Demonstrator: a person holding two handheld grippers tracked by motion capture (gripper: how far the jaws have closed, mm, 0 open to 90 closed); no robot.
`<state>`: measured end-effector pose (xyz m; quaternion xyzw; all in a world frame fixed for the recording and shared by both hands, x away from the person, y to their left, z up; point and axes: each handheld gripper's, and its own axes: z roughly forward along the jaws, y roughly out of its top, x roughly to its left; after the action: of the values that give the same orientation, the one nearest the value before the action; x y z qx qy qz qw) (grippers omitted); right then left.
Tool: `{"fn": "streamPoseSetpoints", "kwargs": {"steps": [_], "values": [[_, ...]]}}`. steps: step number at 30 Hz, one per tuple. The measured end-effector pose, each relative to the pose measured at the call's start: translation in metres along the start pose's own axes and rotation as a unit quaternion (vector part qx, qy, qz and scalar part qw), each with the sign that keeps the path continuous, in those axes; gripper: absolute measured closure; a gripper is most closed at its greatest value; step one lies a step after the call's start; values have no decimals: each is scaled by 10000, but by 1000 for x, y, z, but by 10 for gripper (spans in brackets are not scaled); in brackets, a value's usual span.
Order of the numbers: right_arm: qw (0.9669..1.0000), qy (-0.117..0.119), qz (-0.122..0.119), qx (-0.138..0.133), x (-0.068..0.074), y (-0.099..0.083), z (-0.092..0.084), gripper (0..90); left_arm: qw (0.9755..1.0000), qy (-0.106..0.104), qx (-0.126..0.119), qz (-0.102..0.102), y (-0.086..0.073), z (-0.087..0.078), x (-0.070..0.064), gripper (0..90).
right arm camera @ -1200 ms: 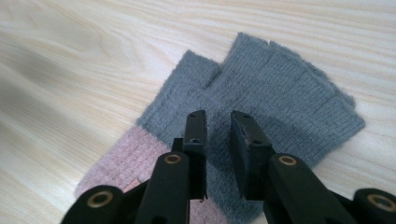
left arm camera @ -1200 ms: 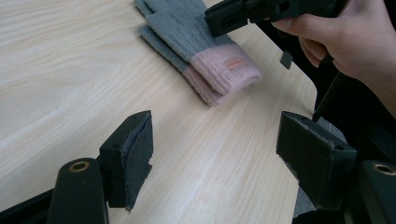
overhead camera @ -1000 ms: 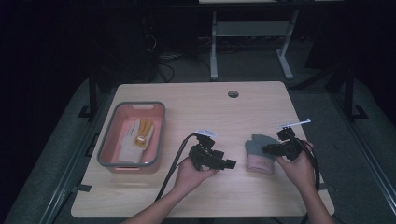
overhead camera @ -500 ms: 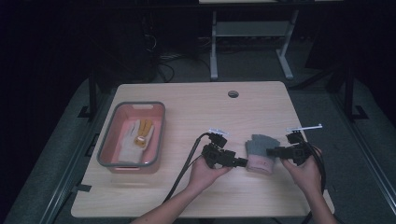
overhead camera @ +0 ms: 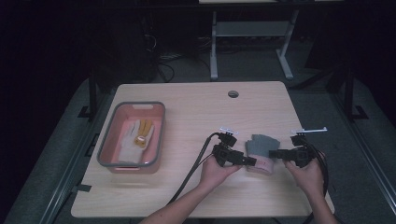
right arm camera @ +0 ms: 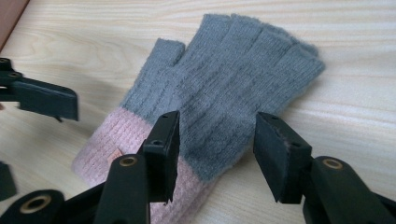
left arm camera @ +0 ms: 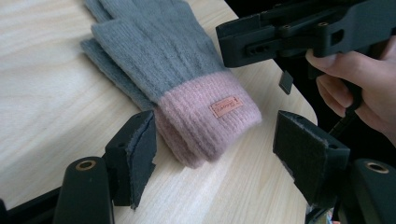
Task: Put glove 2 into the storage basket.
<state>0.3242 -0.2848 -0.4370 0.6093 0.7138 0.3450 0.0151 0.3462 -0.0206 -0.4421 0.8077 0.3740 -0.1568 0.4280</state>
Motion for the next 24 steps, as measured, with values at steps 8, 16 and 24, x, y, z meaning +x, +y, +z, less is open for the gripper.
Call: {"fn": "streamPoseSetpoints", "kwargs": {"steps": [8, 16, 24], "values": [[9999, 117, 95, 55, -3, -3, 4, 479, 9998, 82, 106, -155, -1, 16, 2, 312], [9993, 262, 280, 25, -10, -9, 7, 459, 9993, 184, 160, -291, -4, 26, 5, 332], [9981, 403, 473, -4, -14, -15, 13, 462, 9989, 278, 236, -295, -6, 32, 5, 366]]}}
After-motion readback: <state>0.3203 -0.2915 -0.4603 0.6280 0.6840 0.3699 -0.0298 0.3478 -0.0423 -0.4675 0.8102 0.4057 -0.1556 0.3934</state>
